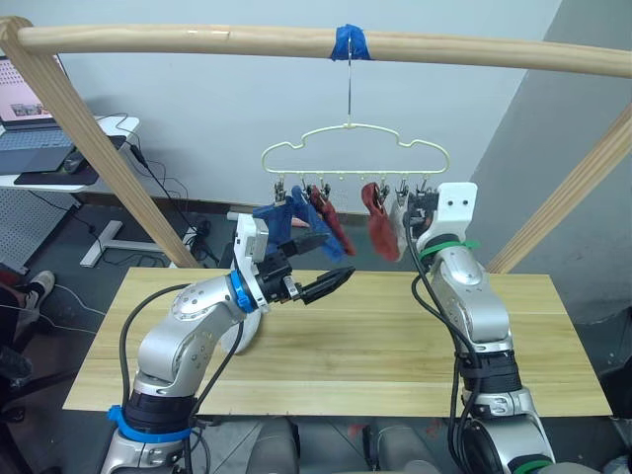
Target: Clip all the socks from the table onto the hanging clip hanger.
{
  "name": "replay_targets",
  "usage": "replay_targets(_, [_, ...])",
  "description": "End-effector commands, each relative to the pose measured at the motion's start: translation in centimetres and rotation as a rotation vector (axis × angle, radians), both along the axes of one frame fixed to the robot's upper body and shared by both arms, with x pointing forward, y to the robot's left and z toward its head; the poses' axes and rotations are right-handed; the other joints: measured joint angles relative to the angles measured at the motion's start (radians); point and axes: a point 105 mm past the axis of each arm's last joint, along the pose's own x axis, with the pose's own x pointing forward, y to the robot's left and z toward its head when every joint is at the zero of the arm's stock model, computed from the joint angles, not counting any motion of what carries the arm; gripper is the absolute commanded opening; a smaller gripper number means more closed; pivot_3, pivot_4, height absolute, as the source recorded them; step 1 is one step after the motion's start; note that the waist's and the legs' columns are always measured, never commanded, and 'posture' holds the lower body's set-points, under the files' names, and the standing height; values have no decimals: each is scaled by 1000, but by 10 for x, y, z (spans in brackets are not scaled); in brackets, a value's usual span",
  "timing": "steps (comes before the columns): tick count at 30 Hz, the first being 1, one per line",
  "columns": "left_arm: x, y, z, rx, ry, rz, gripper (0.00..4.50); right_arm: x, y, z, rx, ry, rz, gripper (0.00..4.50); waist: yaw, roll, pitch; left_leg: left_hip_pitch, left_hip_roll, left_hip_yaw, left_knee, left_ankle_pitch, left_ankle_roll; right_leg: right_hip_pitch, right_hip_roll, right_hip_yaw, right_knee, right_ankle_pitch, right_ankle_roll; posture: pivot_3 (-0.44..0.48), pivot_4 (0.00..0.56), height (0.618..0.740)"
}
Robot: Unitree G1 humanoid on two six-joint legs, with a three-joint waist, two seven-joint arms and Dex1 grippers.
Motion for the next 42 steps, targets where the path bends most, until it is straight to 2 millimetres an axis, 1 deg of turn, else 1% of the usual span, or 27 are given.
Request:
replay_targets(1, [-4,-5,11,-2,-56,-14,4500,1,3,19,6,-75,7,1565,0,0,0,0,0,0,0,0,0,0,0,0,0,0,0,33,150,740])
replay_targets(4, [-4,-5,12,-1,-57,-11,4500,3,7,20,10,-77,18,1565,1,0,0,0,0,0,0,0,0,0,0,0,0,0,0,36,146,740])
replay_targets(12, [-3,-5,12,2,-61,0,4500,8,8,22,13,-82,19,1565,2,0,0,0,0,0,0,0,0,0,0,0,0,0,0,38,147,740])
replay_targets(24, [-2,-4,11,7,-66,12,4500,9,10,21,15,-80,28,1565,5,0,0,0,0,0,0,0,0,0,0,0,0,0,0,47,146,740])
replay_targets(27, [-3,-5,10,7,-62,8,4500,9,10,21,18,-80,27,984,5,0,0,0,0,0,0,0,0,0,0,0,0,0,0,42,150,740])
replay_targets(31, [-3,-6,10,5,-63,9,4500,8,7,21,15,-83,24,17,5,0,0,0,0,0,0,0,0,0,0,0,0,0,0,40,151,740])
replay_targets(39, [-2,-5,5,11,-49,26,4500,6,-2,25,7,-77,38,17,6,0,0,0,0,0,0,0,0,0,0,0,0,0,0,27,160,740])
replay_targets(41, [9,12,-8,-2,44,116,4500,5,-8,26,10,-37,81,17,6,0,0,0,0,0,0,0,0,0,0,0,0,0,0,27,160,740])
replay_targets(42, [18,29,-24,33,97,202,4500,4,-7,25,-2,6,142,17,6,0,0,0,0,0,0,0,0,0,0,0,0,0,0,27,160,740])
